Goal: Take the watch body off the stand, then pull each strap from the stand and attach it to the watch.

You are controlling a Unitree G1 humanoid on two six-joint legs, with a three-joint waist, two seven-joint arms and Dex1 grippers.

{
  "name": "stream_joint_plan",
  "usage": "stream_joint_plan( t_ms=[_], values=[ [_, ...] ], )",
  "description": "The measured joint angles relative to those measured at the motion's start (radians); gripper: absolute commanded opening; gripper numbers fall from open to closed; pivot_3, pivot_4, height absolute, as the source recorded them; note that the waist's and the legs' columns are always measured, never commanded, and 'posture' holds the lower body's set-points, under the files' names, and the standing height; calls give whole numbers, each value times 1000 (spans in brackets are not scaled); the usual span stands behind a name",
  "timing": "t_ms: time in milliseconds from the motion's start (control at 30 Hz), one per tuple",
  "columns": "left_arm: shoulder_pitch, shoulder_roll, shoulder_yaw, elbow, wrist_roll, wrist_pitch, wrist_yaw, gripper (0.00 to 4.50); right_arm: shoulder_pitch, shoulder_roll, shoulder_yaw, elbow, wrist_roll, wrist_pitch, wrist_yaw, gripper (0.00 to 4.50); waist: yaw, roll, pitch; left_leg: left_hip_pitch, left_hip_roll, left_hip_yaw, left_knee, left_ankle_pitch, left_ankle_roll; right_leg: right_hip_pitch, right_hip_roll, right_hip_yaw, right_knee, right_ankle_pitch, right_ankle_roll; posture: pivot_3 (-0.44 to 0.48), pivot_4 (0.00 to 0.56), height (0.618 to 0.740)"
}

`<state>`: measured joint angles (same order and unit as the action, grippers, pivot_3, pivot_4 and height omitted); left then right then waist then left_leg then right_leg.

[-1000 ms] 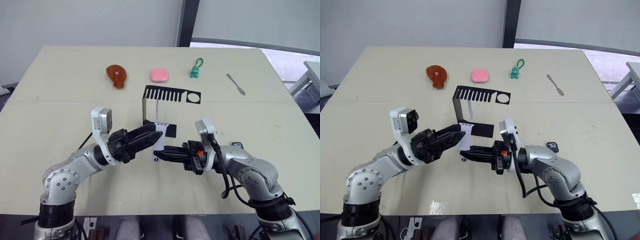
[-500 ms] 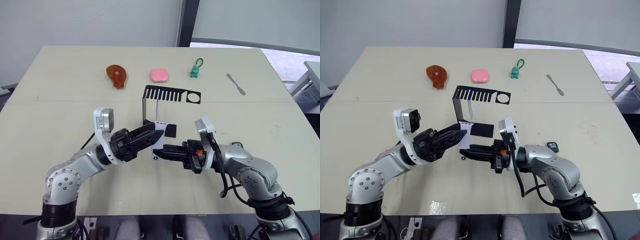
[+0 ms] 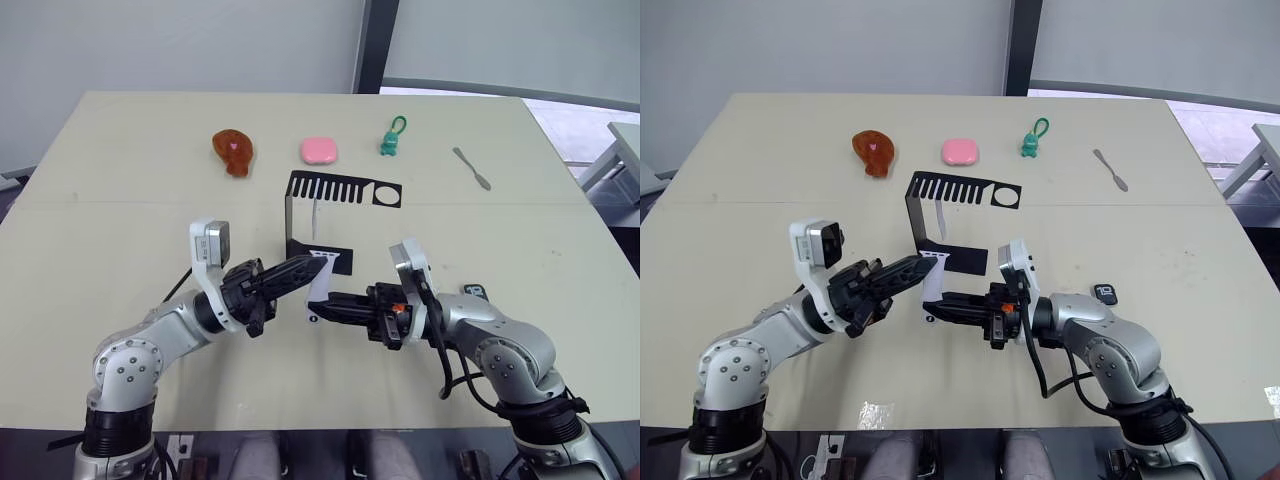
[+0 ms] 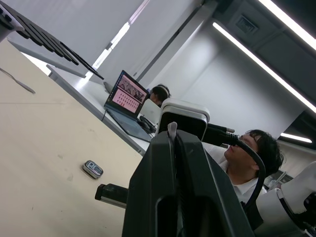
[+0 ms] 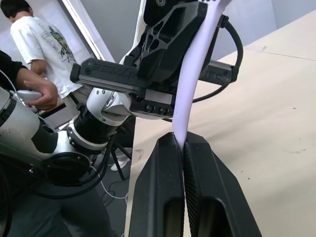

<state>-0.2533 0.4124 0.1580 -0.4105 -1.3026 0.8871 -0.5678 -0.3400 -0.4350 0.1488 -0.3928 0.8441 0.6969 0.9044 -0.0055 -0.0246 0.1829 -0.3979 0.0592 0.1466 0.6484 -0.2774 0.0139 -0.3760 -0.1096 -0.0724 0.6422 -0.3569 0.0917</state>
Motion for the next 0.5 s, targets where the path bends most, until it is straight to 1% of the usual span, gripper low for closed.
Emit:
stream_joint_plan(
  t_ms=[500],
  values=[
    [11,17,-3,0,-3,6,-23,33,7,0,1,0,-22,-1,18,0,0,0,0,0,0,0,0,0,0,0,0,0,-1,0,0,0,150,740]
  ],
)
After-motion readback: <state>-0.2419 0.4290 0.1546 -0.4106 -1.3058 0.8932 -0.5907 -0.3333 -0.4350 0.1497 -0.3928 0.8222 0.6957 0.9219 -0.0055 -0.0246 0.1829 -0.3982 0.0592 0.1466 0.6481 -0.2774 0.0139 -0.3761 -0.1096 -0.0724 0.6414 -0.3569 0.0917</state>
